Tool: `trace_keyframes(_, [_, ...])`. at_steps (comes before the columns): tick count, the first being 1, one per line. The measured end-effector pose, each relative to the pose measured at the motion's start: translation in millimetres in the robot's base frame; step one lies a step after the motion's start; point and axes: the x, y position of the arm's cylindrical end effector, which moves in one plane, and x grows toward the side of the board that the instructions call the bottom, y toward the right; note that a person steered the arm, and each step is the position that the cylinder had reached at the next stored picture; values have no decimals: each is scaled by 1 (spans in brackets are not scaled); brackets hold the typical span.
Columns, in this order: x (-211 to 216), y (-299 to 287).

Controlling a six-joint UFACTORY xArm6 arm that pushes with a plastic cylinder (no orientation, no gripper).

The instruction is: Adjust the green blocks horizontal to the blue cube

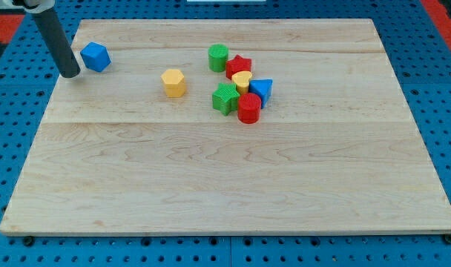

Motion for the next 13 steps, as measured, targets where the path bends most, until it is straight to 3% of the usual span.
trace_keyframes(2, [-33,42])
trace_keyframes(3, [-29,57])
trace_keyframes(4, [57,55])
trace_keyframes(5, [140,111])
trace_keyframes(6, [145,180])
trace_keyframes(8, [93,274])
trace_keyframes(10, [-1,251])
trace_keyframes(13, [-58,223])
